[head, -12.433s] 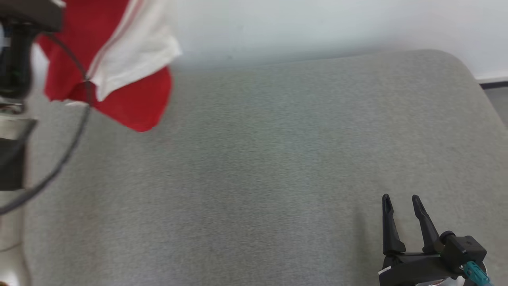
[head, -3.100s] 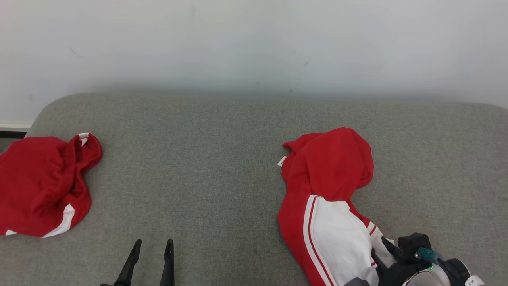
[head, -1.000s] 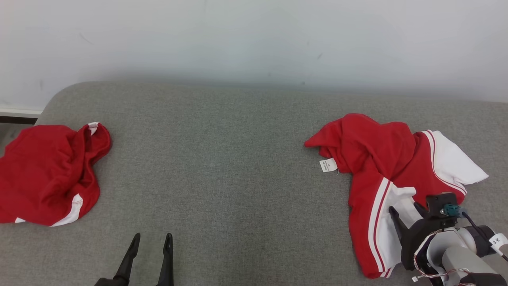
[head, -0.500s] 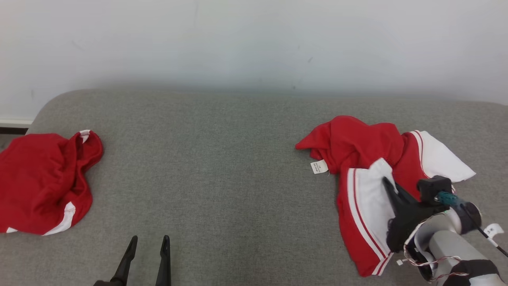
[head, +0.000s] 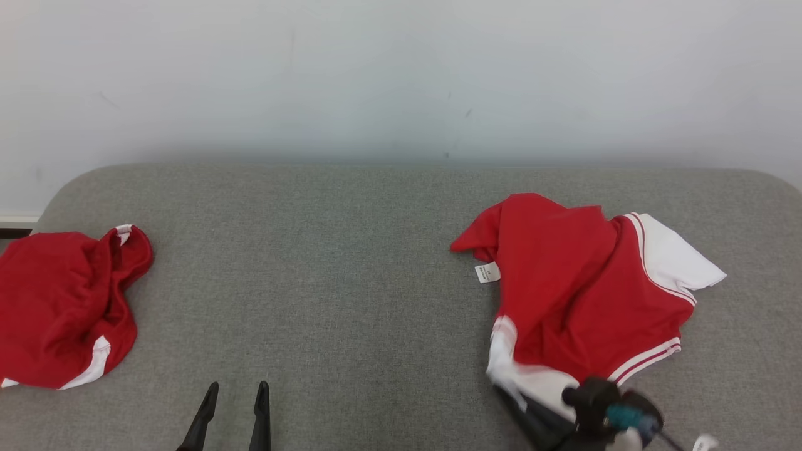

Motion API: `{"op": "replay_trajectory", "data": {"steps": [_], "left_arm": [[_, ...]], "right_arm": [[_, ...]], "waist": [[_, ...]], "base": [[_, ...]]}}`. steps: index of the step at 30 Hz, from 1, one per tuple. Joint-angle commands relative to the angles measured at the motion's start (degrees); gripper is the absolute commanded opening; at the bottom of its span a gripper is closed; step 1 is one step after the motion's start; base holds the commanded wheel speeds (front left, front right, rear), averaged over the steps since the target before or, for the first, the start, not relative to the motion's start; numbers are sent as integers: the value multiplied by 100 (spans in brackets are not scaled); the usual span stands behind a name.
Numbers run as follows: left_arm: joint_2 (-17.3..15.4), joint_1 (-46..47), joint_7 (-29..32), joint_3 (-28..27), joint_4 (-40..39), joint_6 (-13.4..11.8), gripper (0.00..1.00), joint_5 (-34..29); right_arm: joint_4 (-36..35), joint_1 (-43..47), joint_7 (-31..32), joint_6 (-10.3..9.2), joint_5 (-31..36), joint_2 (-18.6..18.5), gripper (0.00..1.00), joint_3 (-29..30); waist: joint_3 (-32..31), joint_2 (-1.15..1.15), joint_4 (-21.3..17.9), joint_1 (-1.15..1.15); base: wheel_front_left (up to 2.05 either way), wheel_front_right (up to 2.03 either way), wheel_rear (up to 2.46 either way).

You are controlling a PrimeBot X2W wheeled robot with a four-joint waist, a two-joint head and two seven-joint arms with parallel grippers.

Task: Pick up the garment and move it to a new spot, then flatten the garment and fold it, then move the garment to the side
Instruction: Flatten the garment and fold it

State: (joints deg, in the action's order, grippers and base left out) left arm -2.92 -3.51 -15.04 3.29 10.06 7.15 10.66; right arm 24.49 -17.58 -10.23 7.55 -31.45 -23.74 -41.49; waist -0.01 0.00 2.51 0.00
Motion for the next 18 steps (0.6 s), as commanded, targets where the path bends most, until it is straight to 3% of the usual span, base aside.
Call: {"op": "replay_trajectory", "data": {"steps": [1,9,16,17,18], "left_arm": [[5,-87,-17,-7,-10,29,100,35],[4,-108,-17,-13,-22,35,100,31],[5,-68,-17,7,-5,38,100,48],[4,-73,-17,-2,-5,38,100,57],[4,-76,-17,-8,-7,38,100,59]], "right_arm": [[-146,196,84,-13,0,-36,0,-90],[-1000,1306,764,-13,-91,-302,0,-628],[-1398,1612,1384,-13,-385,-679,0,-1121],[-1468,1558,1256,-13,-373,-717,44,-938],[-1482,1550,1207,-13,-374,-729,100,-839]], "waist": [[-14,0,-10,0],[-12,0,-53,0],[19,0,-138,0],[20,0,-170,0],[20,0,-182,0]], "base": [[0,0,0],[0,0,0],[0,0,0],[0,0,0],[0,0,0]]}}
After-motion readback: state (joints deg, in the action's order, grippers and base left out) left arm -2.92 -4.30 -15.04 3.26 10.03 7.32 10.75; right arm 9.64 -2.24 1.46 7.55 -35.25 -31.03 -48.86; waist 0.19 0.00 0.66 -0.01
